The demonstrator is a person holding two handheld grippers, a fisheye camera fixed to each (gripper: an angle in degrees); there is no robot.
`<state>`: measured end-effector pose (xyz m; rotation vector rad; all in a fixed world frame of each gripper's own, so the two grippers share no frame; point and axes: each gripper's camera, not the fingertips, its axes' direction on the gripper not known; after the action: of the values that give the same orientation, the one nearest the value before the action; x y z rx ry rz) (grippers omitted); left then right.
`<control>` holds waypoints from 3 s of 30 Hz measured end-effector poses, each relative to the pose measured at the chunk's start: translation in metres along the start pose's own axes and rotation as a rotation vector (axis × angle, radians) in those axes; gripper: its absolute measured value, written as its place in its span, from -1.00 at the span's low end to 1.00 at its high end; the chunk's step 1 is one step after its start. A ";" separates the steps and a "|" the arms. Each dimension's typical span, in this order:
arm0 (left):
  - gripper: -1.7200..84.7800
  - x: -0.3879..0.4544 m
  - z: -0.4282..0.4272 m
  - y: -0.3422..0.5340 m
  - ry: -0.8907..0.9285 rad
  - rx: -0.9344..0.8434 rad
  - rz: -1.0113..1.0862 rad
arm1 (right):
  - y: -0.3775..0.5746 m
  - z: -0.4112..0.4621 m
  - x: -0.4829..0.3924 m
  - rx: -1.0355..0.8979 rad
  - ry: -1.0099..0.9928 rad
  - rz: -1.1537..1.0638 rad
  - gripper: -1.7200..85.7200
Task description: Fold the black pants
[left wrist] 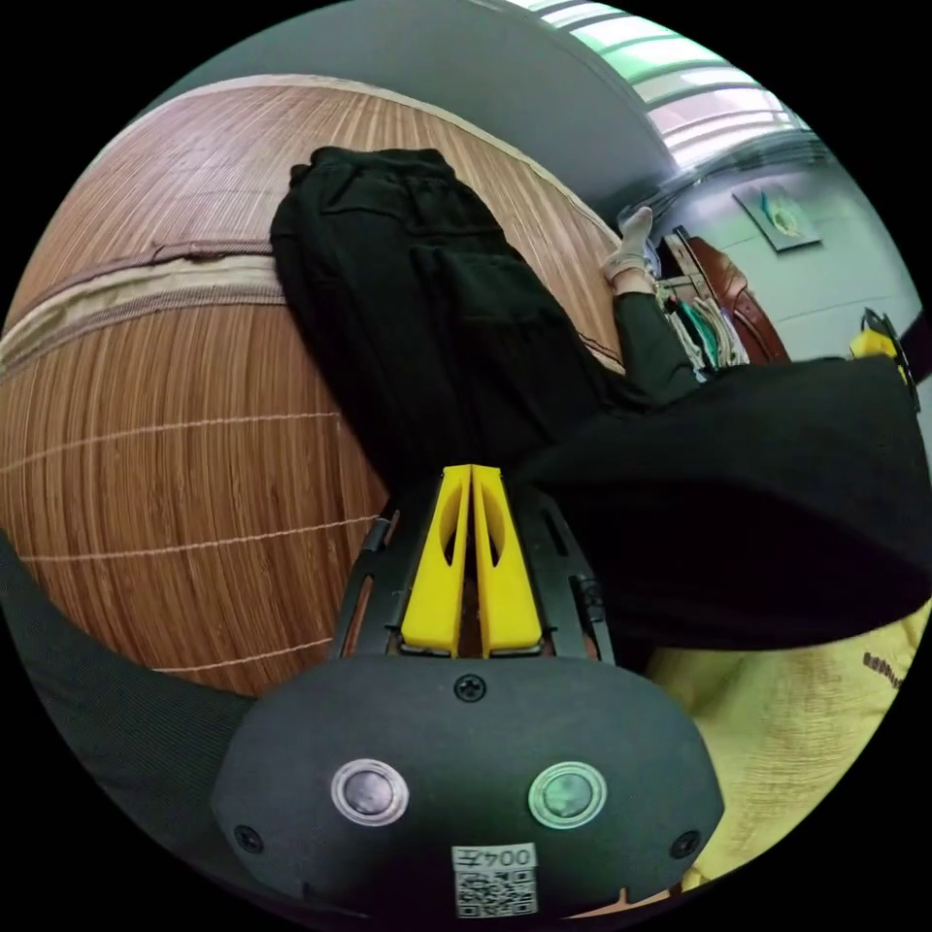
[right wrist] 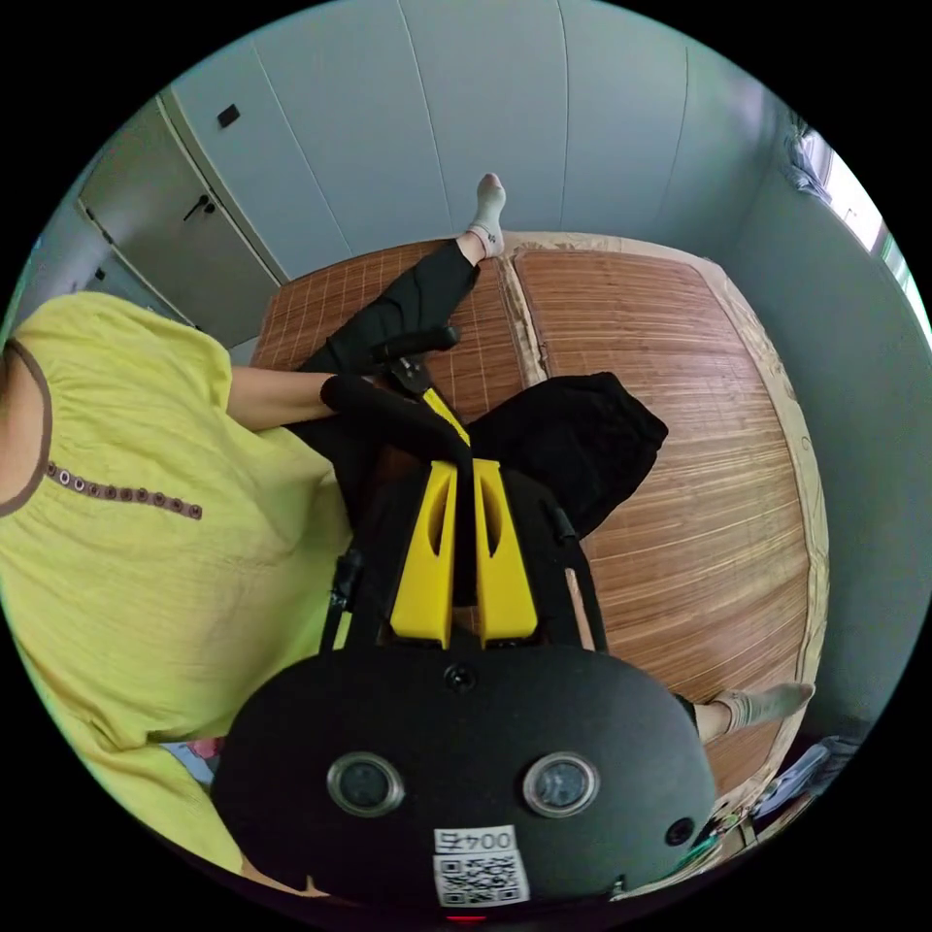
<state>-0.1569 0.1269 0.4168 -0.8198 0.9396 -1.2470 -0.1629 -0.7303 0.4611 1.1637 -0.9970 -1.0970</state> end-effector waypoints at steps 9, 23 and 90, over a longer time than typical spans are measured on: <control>-0.96 -0.069 -0.019 0.025 0.145 0.204 -0.254 | -0.118 0.046 0.139 -0.163 -0.053 0.013 -0.87; -0.96 -0.105 -0.019 0.044 0.212 0.301 -0.366 | -0.190 0.095 0.240 -0.216 -0.091 0.046 -0.87; -0.95 0.168 0.047 -0.087 -0.467 0.268 0.074 | 0.144 0.188 0.239 0.183 -0.383 0.500 -0.70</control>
<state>-0.1373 -0.0514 0.4921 -0.8062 0.4119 -1.0264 -0.2825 -0.9916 0.6365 0.7869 -1.6131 -0.8460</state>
